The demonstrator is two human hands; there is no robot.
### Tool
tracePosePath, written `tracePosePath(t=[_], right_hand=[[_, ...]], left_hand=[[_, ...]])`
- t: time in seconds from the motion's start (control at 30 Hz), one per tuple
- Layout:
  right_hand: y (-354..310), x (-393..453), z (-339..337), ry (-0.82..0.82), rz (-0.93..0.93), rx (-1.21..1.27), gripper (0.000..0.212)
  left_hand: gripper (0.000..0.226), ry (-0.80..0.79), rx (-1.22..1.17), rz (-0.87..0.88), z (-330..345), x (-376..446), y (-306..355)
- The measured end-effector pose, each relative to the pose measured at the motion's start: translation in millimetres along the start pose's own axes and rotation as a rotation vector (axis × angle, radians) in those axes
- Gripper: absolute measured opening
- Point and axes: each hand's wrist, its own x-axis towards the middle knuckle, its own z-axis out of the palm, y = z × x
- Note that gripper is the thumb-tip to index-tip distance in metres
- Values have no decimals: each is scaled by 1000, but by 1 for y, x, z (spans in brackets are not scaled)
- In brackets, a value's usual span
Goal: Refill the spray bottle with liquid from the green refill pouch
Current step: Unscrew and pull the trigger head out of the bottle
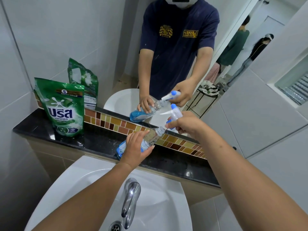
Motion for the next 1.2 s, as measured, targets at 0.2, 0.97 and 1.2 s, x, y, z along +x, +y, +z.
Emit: tracePosePath(t=[0.2,0.97,1.2], right_hand=[[13,-10,-30,35,-2,181,45],[87,-31,-82,111,-3,382,36],[64,-44,-108,133,-130,489,42]], left_hand=[[62,-9,-9,-20,-2,-1,2],[71,-273,281,384,-24,18,27],[66,-262,368,445,-57,63,70]])
